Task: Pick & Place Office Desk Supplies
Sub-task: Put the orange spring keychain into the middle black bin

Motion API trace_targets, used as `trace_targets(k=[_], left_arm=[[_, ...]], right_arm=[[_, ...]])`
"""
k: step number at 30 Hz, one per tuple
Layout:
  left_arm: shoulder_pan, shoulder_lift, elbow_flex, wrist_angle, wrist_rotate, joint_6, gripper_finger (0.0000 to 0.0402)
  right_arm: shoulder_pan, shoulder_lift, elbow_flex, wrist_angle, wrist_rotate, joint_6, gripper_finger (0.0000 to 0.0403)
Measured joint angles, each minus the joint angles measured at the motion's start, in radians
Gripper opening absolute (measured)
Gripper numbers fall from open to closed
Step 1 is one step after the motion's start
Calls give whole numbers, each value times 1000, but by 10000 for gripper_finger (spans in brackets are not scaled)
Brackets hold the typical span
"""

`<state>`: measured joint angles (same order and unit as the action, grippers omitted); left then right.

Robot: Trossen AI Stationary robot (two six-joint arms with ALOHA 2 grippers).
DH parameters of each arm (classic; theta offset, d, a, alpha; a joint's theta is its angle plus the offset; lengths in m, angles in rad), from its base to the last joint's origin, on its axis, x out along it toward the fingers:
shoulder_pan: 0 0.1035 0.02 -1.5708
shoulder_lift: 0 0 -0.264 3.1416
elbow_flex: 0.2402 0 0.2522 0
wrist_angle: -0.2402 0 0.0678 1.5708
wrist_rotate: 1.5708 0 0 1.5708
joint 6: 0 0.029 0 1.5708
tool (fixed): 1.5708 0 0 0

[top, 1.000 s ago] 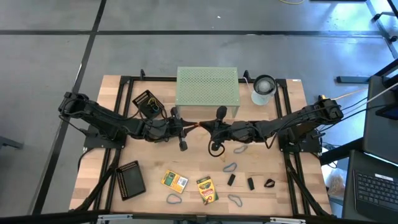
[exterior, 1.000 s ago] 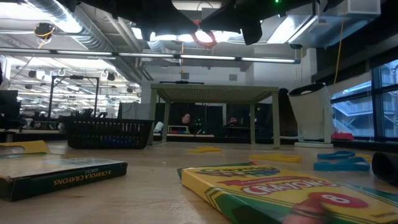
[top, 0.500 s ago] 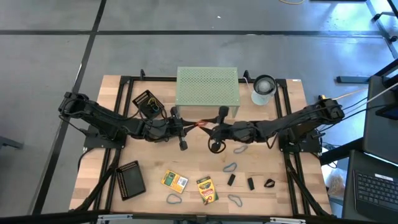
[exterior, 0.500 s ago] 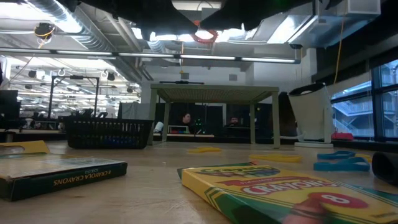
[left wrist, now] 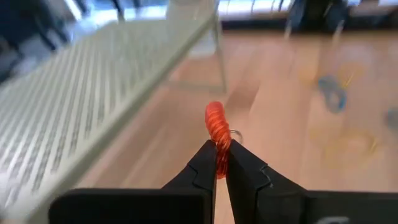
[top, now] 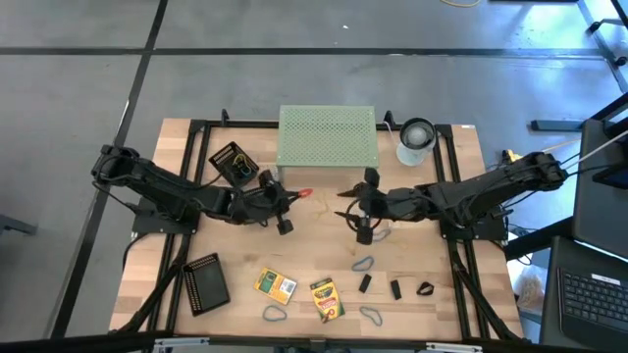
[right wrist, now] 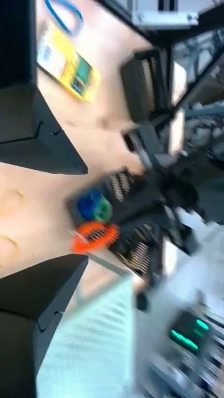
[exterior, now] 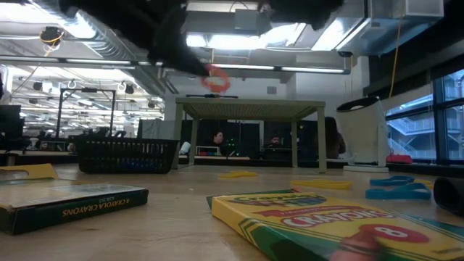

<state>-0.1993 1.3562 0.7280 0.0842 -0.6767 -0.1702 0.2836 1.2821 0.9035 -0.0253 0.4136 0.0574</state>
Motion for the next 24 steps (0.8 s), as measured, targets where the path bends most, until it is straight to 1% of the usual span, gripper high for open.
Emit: trace_targets(k=[2, 5, 9, 11, 13, 17, 20, 24], left_arm=[[2, -13, 0, -107, -2, -81, 16], [8, -51, 0, -274, 6, -202, 16], [13, -103, 0, -489, 37, -322, 17], [12, -123, 1, -570, 46, -376, 17], [12, -133, 0, -660, 49, -401, 17], [9, -122, 0, -760, 56, -438, 17], [9, -101, 0, -782, 97, -456, 17], [8, -82, 0, -768, 107, -456, 18]], right_arm=[[0, 0, 0, -48, -38, 56, 221], [0, 9, 0, -103, -67, 96, 216], [0, 29, 0, -192, -58, 130, 213], [-1, 47, 0, -210, -58, 156, 212], [-1, 67, 0, -234, -58, 171, 212], [-1, 107, 0, -231, -58, 173, 212], [-1, 133, 0, -236, -57, 190, 212], [-1, 152, 0, -283, -60, 228, 213]])
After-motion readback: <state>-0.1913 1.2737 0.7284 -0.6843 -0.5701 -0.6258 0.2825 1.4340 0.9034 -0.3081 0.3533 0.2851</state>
